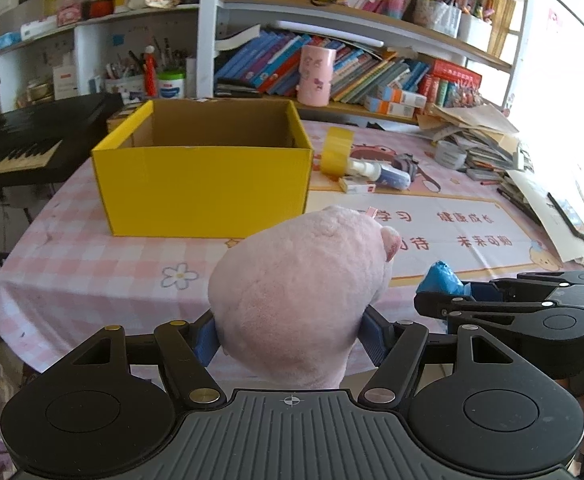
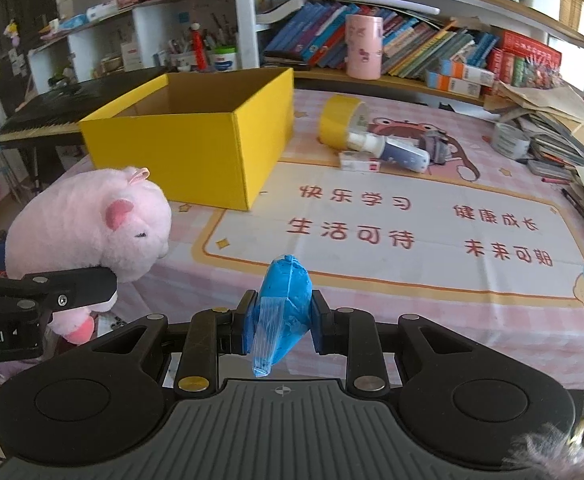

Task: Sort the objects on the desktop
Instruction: 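Lift and carry the pig with left tool while right tool carries the blue item toward the box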

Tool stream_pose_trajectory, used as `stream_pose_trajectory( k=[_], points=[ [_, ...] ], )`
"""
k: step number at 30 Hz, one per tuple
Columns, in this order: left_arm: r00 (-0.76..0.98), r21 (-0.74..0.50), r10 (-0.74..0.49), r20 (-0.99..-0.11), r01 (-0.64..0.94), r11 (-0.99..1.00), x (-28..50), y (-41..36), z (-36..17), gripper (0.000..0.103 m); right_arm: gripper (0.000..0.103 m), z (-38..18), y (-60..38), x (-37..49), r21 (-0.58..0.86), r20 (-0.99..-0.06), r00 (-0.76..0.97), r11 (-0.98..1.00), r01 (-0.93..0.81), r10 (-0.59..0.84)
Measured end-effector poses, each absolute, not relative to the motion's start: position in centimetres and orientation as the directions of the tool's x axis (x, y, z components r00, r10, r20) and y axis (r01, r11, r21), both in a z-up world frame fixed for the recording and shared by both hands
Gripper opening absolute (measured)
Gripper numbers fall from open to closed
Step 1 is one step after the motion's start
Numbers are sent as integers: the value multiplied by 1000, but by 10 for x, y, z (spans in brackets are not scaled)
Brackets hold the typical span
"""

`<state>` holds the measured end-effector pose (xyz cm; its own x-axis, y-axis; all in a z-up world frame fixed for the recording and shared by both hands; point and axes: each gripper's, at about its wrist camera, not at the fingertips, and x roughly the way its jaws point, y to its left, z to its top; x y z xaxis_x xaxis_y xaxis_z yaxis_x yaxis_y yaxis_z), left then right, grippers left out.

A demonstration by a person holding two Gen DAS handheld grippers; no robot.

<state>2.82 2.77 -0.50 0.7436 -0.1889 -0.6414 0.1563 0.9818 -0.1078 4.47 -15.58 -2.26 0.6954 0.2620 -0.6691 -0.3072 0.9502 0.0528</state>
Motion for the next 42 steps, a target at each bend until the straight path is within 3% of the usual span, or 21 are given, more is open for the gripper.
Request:
stream_pose_trajectory(
  k=[42],
  points=[
    [788, -112, -82, -610, 17, 994, 35, 77, 5, 69, 24, -14, -107, 61, 47, -684, 638, 894, -446, 354]
  ],
)
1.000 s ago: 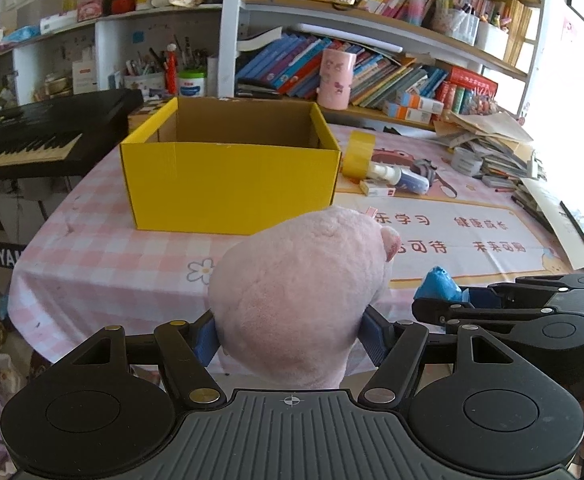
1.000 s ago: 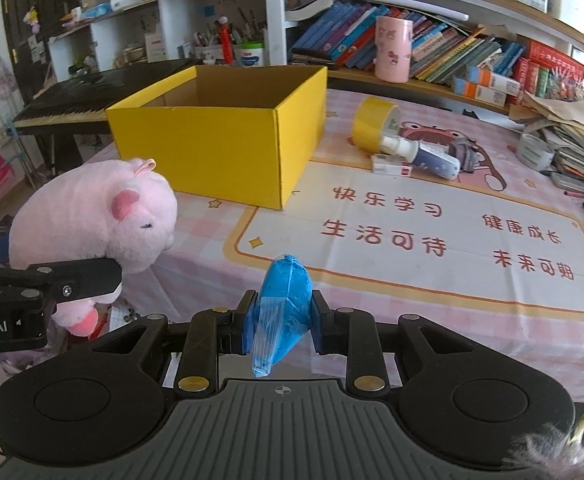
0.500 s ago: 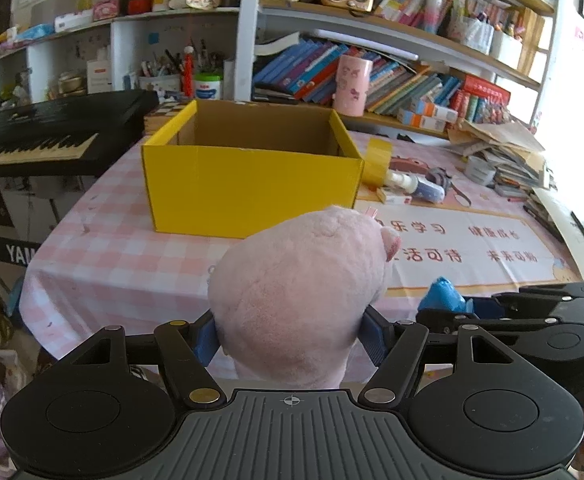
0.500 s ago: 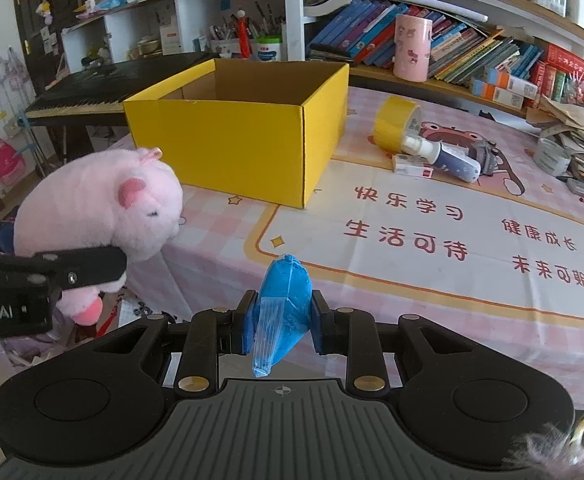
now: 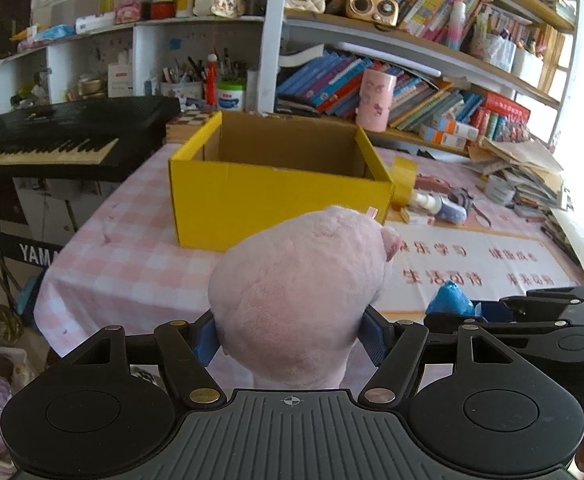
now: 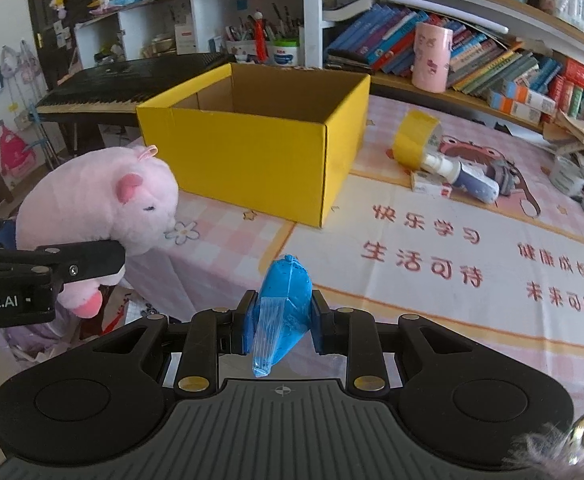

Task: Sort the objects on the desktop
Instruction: 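Lift and carry the pig with left tool while right tool carries the blue item toward the box, then lower the pig into the yellow box and open left tool while right tool releases the blue item inside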

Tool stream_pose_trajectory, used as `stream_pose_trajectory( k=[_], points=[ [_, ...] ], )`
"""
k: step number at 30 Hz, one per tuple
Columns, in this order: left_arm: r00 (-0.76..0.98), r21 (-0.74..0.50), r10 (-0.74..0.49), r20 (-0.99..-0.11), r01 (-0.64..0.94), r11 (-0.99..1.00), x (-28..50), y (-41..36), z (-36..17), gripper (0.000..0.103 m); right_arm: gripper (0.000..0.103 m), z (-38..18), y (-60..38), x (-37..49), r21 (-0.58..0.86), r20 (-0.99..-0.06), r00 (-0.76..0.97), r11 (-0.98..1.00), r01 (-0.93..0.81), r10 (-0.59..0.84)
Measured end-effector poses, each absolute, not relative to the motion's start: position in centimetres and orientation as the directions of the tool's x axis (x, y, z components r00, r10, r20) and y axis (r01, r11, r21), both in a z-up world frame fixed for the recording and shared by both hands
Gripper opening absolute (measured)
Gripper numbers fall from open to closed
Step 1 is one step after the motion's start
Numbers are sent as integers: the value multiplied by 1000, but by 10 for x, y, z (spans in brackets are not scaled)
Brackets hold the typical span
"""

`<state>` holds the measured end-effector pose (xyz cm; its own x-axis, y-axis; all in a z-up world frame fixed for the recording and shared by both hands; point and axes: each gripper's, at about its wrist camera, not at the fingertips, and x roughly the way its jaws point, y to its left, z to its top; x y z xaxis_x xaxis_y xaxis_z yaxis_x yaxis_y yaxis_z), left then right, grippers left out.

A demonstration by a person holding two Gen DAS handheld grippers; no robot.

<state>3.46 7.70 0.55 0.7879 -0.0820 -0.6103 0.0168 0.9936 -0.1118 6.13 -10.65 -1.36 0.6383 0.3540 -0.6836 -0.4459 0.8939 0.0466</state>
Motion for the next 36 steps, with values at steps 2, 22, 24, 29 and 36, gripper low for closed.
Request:
stream_pose_trajectory(
  k=[2, 22, 24, 29, 36],
  points=[
    [797, -111, -74, -599, 8, 994, 39, 80, 10, 69, 24, -10, -104, 67, 54, -679, 639, 892, -448, 362],
    [882, -43, -39, -469, 21, 999, 148, 83, 57, 69, 24, 54, -71, 187, 47, -521, 704, 840, -541, 483],
    [884, -28, -32, -466, 22, 999, 165, 83, 59, 69, 24, 56, -68, 203, 31, -514, 705, 831, -555, 489],
    [870, -9, -11, -493, 7, 1000, 212, 86, 53, 69, 24, 50, -58, 244, -1, -531, 688, 811, -585, 495],
    [792, 99, 15, -610, 57, 993, 275, 79, 25, 70, 24, 21, -30, 302, -120, -640, 590, 695, -709, 491]
  ],
)
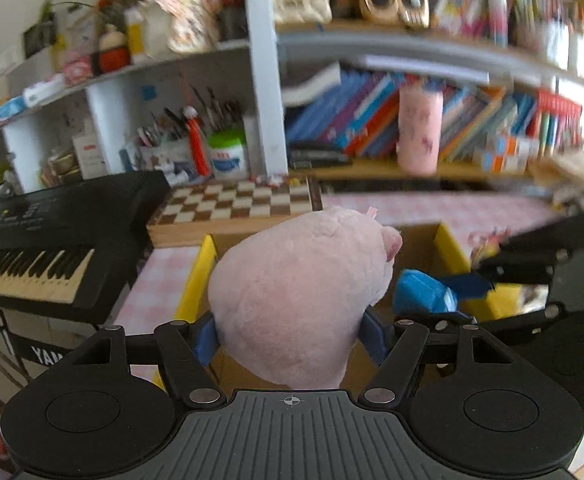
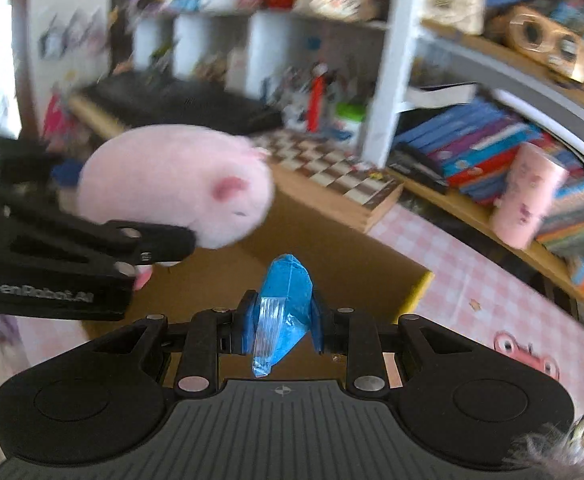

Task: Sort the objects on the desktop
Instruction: 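Lower the pig into the yellow box and open left tool while right tool releases the blue item inside, then raise both open tools up out of the yellow box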

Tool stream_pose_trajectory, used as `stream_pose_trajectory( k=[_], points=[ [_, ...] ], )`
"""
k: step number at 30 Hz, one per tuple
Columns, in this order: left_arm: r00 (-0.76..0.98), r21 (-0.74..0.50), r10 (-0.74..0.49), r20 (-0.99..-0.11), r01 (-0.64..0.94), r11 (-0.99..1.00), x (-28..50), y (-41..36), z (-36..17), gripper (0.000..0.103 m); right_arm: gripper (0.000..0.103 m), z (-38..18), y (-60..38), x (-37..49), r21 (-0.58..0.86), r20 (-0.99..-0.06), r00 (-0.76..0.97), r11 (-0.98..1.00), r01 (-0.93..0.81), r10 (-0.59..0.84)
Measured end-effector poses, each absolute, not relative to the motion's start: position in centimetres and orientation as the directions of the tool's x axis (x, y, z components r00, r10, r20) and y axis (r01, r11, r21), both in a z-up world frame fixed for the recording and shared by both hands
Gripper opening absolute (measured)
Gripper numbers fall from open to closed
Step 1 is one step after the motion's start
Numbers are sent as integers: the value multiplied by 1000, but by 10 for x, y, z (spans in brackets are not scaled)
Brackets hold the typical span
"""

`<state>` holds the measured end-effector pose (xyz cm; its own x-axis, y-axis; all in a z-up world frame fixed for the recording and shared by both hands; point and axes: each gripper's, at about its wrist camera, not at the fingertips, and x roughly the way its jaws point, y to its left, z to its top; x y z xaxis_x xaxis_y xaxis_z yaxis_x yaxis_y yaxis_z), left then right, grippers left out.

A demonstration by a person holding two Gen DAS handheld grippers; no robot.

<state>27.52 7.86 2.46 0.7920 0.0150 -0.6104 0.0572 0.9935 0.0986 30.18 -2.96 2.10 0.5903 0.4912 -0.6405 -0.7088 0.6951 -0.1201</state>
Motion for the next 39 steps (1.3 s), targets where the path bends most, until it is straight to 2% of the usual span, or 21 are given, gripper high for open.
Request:
stream_pose_trajectory(
  k=[5, 12, 16, 23, 29, 30, 33, 34, 39],
  points=[
    [740, 138, 40, -672, 72, 988, 304, 77, 8, 70, 24, -1, -12, 333, -201, -714, 525, 583, -787, 463],
    [708, 207, 76, -702, 100, 973, 326, 74, -2, 70, 24, -31, -1, 361, -236, -795, 469, 515, -824, 385],
    [680, 238, 97, -727, 117, 964, 334, 71, -11, 71, 24, -40, 4, 359, -280, -811, 462, 455, -845, 359],
    [649, 285, 119, -751, 157, 946, 338, 65, -20, 73, 24, -41, 6, 365, -266, -833, 426, 420, -868, 352],
    [645, 305, 117, -755, 187, 934, 335, 61, -20, 78, 24, -41, 6, 367, -245, -837, 413, 429, -869, 358],
    [652, 313, 122, -749, 187, 931, 334, 60, -19, 82, 25, -40, 6, 367, -246, -834, 418, 435, -866, 360],
    [684, 345, 133, -717, 182, 921, 329, 58, -15, 88, 53, -35, 4, 363, -269, -809, 450, 441, -856, 379],
    [695, 347, 126, -708, 187, 919, 327, 57, -12, 88, 57, -34, 2, 361, -279, -798, 460, 439, -854, 388],
    [744, 337, 110, -659, 161, 928, 312, 60, 5, 93, 59, -20, -10, 357, -277, -762, 491, 474, -836, 422]
  ],
)
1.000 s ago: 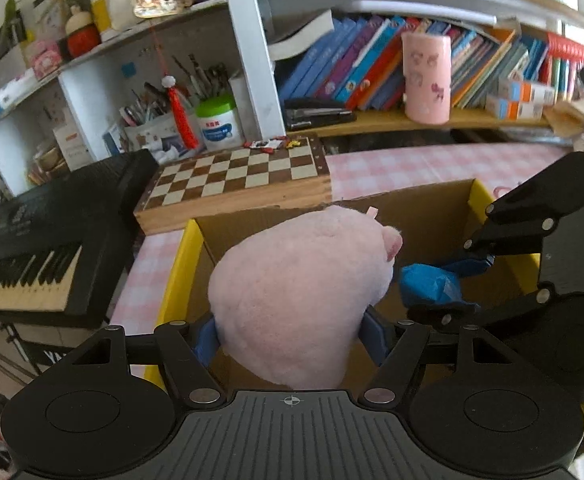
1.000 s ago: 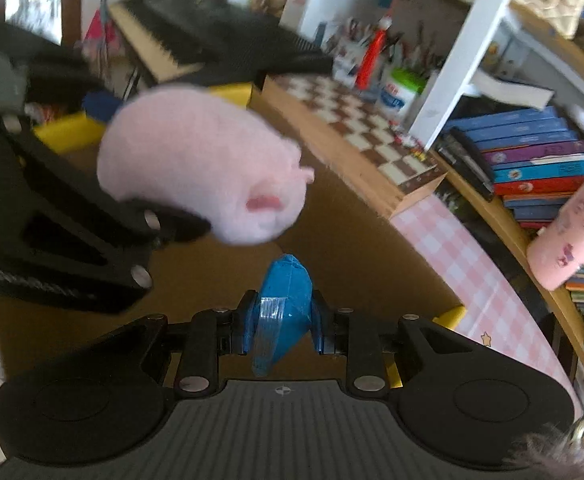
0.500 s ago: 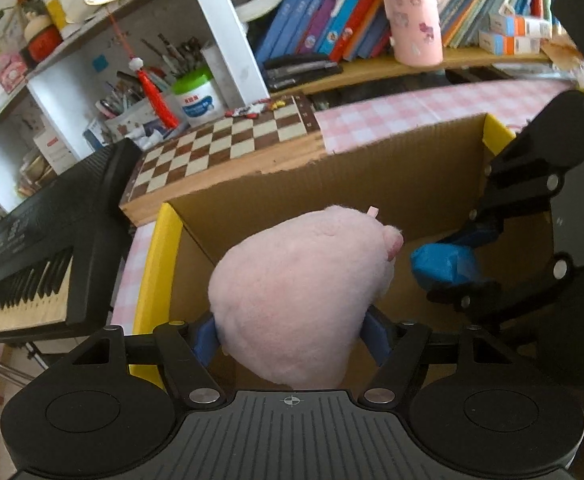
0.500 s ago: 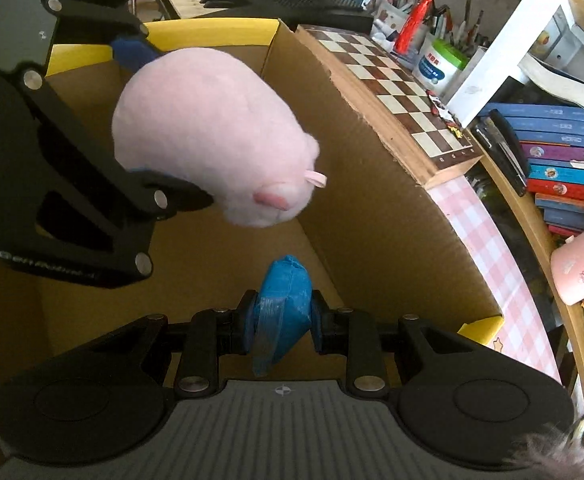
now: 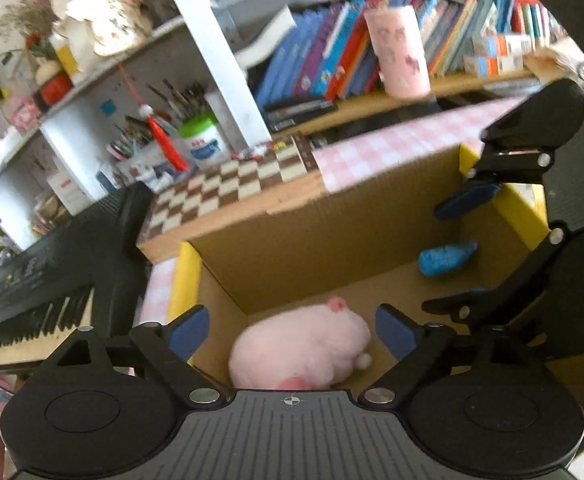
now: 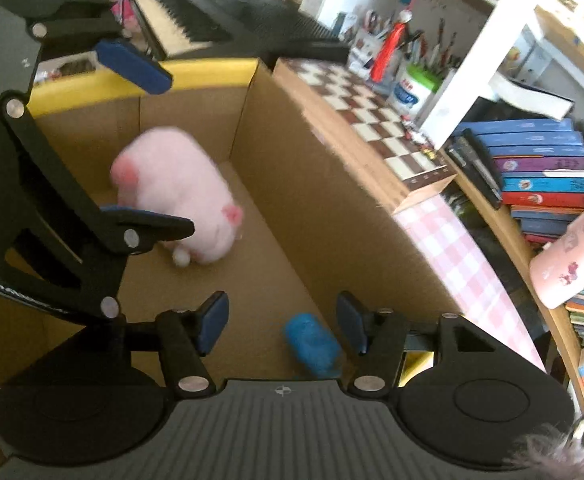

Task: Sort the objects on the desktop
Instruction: 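Raise both open tools up out of the yellow box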

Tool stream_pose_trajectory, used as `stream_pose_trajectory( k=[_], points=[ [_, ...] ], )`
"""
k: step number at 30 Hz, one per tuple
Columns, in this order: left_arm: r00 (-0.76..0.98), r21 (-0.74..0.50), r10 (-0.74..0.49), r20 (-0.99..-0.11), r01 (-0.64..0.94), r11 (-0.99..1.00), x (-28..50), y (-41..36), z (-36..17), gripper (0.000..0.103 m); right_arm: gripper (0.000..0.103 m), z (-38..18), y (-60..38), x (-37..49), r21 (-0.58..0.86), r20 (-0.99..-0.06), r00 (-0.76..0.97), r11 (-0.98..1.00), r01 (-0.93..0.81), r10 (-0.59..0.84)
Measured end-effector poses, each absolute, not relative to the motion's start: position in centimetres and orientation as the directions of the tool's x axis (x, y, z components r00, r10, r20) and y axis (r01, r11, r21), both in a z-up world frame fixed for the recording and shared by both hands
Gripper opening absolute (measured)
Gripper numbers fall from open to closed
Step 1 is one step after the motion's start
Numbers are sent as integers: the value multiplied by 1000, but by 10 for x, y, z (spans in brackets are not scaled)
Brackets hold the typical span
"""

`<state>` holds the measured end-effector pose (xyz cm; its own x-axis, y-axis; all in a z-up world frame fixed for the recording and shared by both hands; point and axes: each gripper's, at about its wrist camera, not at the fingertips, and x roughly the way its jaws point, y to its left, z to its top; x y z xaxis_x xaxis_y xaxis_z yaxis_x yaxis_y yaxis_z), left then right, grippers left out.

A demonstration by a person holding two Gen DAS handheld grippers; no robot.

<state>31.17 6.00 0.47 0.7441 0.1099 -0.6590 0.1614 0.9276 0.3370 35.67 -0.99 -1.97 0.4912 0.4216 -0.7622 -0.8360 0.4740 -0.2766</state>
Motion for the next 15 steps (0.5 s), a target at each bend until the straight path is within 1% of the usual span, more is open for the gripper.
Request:
stream_pose_trajectory(
  k=[4, 5, 6, 15],
  points=[
    [779, 307, 109, -618, 112, 945, 297, 65, 21, 93, 62, -3, -20, 347, -266, -724, 529, 529, -806, 443],
    [788, 300, 107, -606, 101, 949, 292, 66, 26, 93, 64, 0, -22, 343, -268, -716, 540, 540, -798, 442],
    [796, 294, 105, -596, 94, 951, 288, 67, 30, 93, 69, 3, -24, 340, -273, -707, 555, 554, -787, 440],
    [853, 243, 106, -510, 25, 970, 242, 74, 61, 95, 70, 34, -44, 301, -272, -608, 663, 670, -691, 436]
  ],
)
